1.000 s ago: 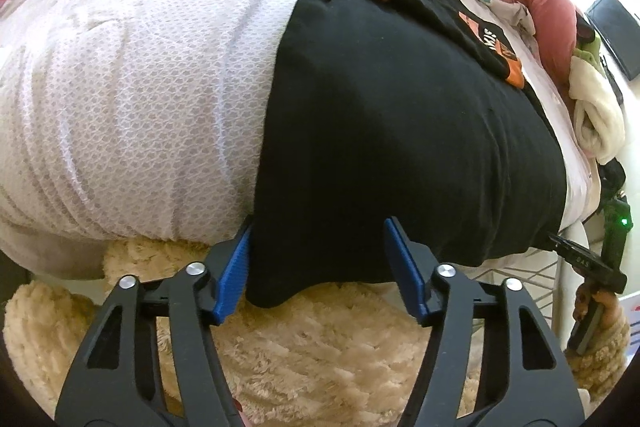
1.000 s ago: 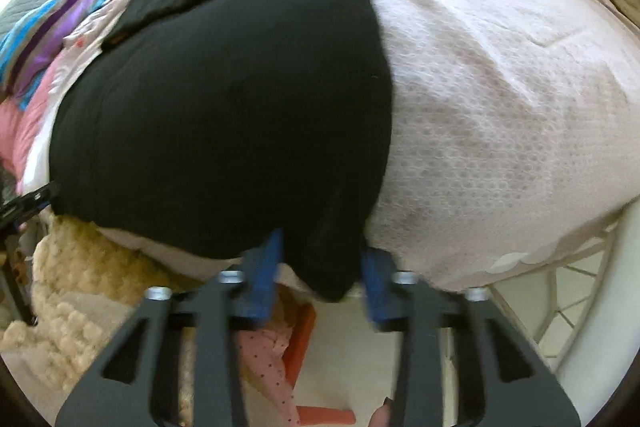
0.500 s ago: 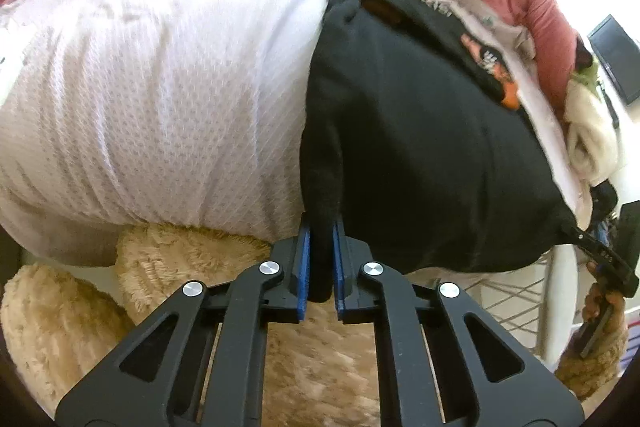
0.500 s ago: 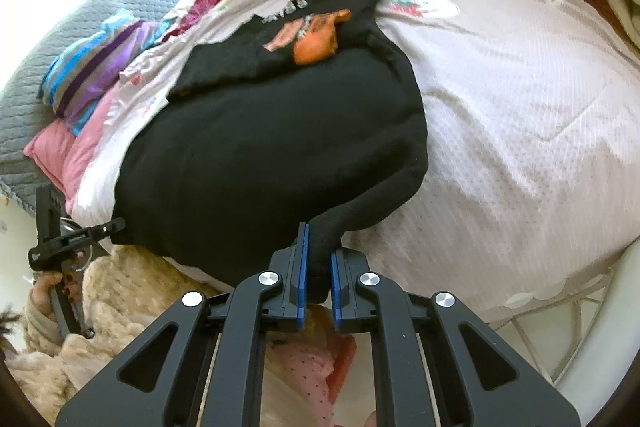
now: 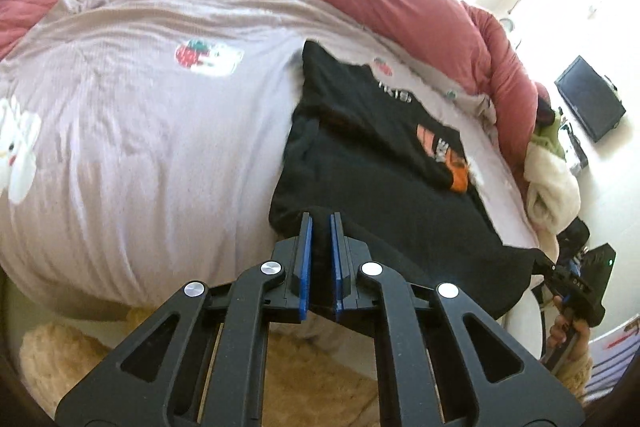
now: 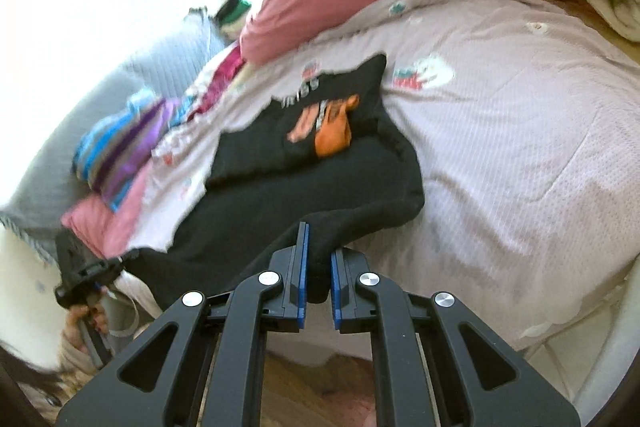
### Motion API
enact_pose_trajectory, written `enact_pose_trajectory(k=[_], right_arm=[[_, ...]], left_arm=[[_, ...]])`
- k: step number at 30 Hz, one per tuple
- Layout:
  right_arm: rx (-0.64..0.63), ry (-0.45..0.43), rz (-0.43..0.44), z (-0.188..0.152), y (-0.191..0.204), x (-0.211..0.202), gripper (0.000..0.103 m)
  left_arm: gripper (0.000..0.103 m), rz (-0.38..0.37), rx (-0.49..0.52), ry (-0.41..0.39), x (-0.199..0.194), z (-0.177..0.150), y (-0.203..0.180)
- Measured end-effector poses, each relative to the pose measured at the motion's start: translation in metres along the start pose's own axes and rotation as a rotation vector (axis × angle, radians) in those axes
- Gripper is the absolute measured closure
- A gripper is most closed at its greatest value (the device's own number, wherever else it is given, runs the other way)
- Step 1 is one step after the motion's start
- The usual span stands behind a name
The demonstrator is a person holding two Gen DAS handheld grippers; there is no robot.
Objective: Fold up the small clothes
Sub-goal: 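Lift the hem with both grippers and fold it over toward the collar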
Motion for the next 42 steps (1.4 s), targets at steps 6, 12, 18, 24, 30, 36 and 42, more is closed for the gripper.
enact_pose_trajectory(k=[6,12,18,24,30,36,42], right_arm=[[0.006,-0.083,0.011,0.028,0.0,-0.008,0.095],[-0.016,-0.149,0.027,0.057,0.007,-0.004,0.095],[-0.038,-0.203,0.041,0.087,0.016,0.005,0.095],[-0.083,-0.238,0.014,0.119,0.022,0.018,0.095],[-0.097,-0.242,-0.012,0.145,0.019,0.036,0.095],[-0.141,-0.22,-0.108,0.162,0.011,0.066,0.095],[-0.092,-0.121,-0.184,0.162,-0.014,0.108,0.094]], left_arm=[[0.1,-0.024,-0.02,-0.051,-0.002,0.027,-0.004],[0.1,-0.002,-0.003,-0.089,0.001,0.057,-0.007],[0.1,0.014,0.018,-0.12,0.002,0.085,-0.011],[0.1,0.04,0.051,-0.146,0.013,0.121,-0.02],[0.103,0.069,0.065,-0.164,0.03,0.156,-0.026],[0.103,0.09,0.037,-0.166,0.051,0.183,-0.023],[0.103,0.083,0.027,-0.079,0.085,0.17,-0.016]])
Point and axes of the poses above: each gripper's, at about its wrist camera, not at the fingertips, and x roughly the way its jaws point, y to its left, z to its top, the point moved 5 cm from there along x, roughly the way its jaws point, and after that the axes turned 1 degree about y, right-handed, at the moved point
